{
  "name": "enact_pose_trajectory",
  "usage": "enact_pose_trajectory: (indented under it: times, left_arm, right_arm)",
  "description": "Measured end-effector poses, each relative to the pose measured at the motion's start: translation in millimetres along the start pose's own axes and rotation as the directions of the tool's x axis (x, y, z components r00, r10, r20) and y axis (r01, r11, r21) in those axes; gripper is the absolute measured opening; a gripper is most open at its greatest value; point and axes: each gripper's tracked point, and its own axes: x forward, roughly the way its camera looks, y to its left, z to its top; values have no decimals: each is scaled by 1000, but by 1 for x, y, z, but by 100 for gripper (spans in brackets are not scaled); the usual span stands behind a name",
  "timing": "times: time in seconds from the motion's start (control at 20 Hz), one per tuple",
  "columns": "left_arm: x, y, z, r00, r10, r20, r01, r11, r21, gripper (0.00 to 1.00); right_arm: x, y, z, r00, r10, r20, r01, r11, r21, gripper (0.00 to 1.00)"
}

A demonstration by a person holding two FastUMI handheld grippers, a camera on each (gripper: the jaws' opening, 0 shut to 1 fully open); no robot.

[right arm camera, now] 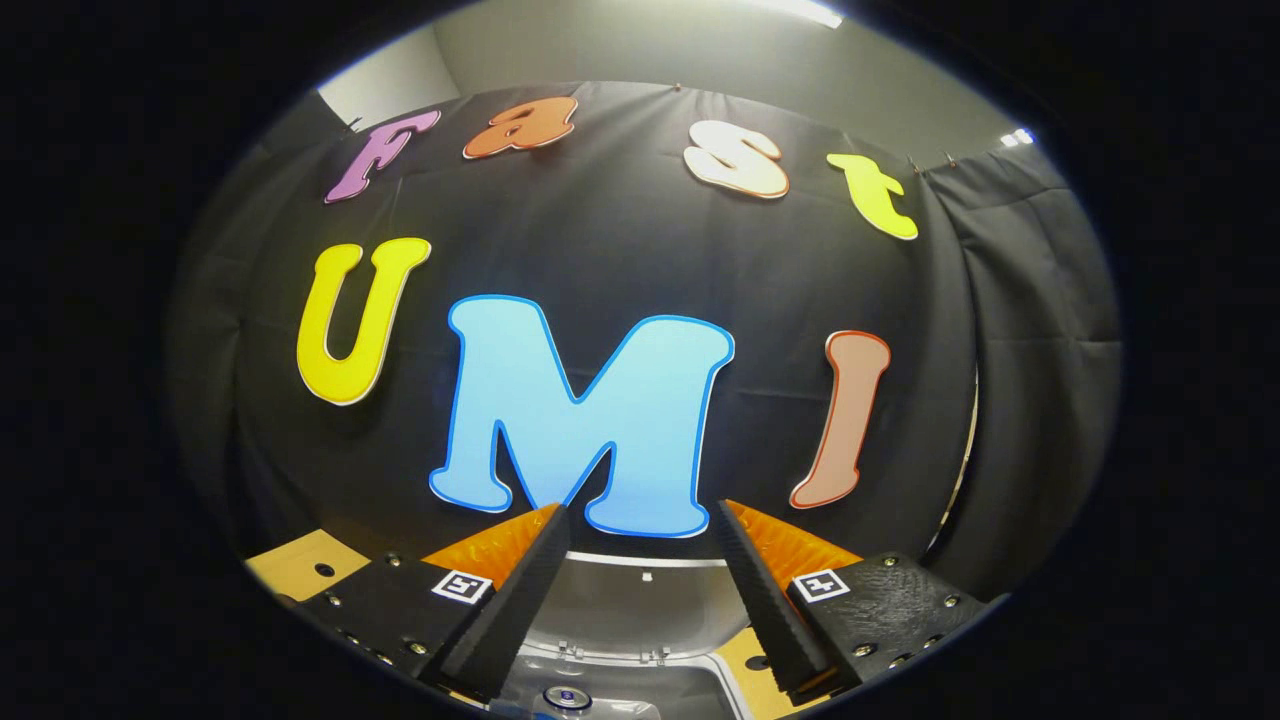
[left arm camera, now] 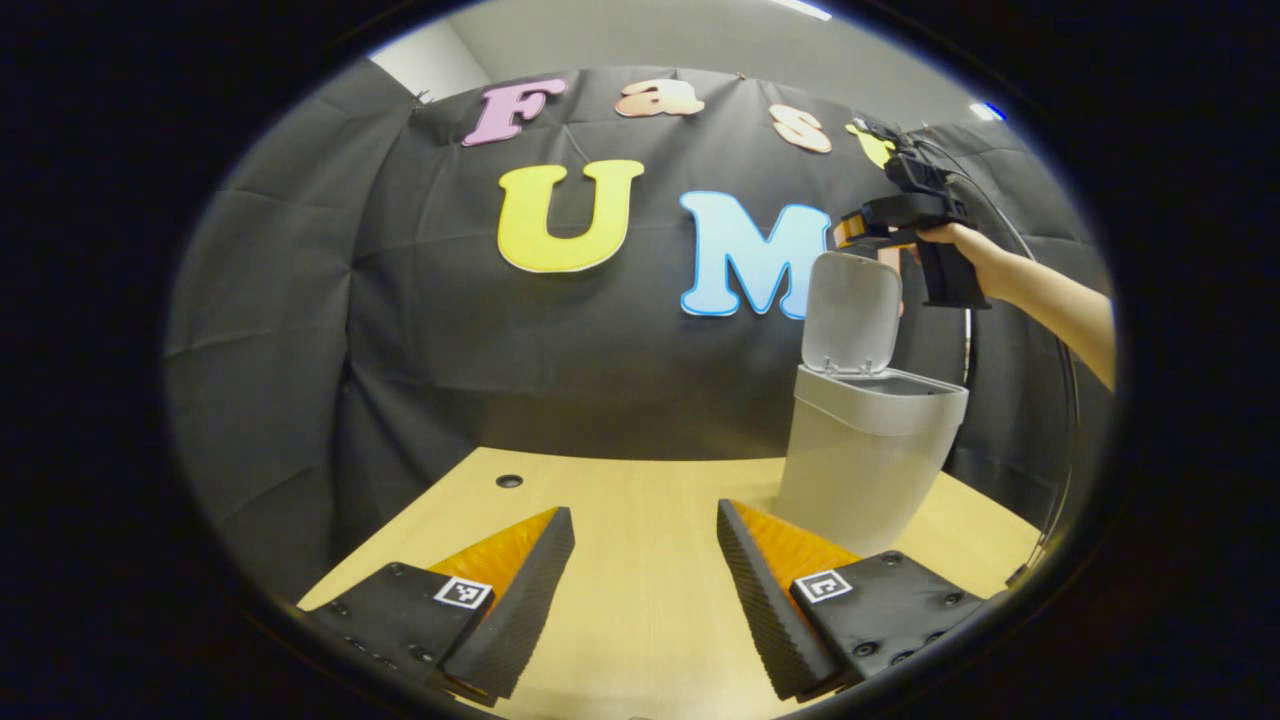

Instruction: Press the lid of the desktop garbage bin to open it, pick up the crumpled paper on the desktop and throw it into the bin, then pick up the pop can on the desktop and drop it into the bin, and finally close the garbage bin lid.

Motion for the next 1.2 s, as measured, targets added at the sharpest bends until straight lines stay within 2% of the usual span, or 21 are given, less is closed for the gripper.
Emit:
enact_pose_trajectory:
  times: [0.35,0.7,0.95,1.2]
  left_arm:
    - [4,2,-1,1000,11,-4,-11,1000,-15,94]
    - [6,-6,-2,1000,1,6,-1,999,-38,96]
    - [1,-16,-5,1000,10,11,-10,999,-39,96]
    - [-9,-36,-6,1000,-15,10,15,999,-34,94]
  right_arm:
    - [1,1,-11,999,23,-38,-21,998,56,94]
    - [-13,1,-15,999,31,-15,-30,997,67,94]
    - [-35,2,-22,999,47,2,-47,997,67,94]
    - [-61,3,-36,997,78,2,-78,991,113,94]
